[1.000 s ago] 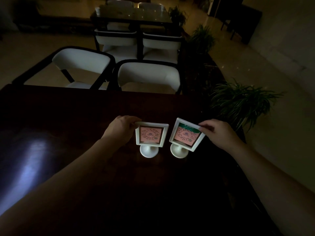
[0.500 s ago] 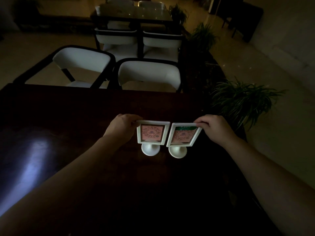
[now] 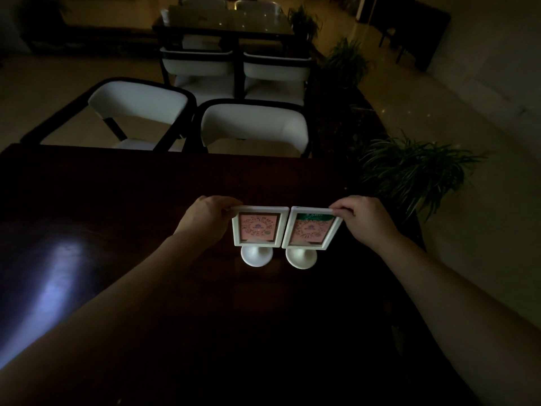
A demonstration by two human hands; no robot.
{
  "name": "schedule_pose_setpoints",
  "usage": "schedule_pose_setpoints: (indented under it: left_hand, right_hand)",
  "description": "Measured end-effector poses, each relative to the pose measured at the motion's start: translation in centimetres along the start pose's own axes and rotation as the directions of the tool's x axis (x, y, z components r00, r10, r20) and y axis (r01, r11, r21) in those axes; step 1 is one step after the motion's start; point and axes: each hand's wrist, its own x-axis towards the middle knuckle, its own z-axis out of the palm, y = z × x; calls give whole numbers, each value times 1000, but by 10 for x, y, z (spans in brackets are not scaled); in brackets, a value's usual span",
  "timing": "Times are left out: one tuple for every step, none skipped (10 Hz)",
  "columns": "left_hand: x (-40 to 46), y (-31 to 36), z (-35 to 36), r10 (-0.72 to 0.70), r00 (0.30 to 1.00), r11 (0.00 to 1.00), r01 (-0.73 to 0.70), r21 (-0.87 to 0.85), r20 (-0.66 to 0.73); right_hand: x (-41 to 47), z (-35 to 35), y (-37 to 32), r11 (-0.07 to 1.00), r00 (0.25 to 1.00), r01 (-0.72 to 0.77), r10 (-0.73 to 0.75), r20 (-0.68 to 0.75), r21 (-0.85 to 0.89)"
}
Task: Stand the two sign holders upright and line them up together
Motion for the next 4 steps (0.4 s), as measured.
schedule_pose_setpoints:
  left_hand:
    - [1,2,-1,3,1000,1000,-3,-13,-15]
    - [2,0,4,-18,1000,999,17,-32,-16]
    - [-1,0,4,-35,999,999,34,-34,-5]
    - [-3,2,-2,-60,998,997,61,-43,25]
  right_hand:
    - [0,0,-1,1000,1000,9,-9,-3,5]
    - [1,0,2,1000,1000,5,-5,-2,23]
    - [-1,0,3,1000,1000,1,-1,9,28]
    - [-3,-1,5,995,997,-76,74,37,57]
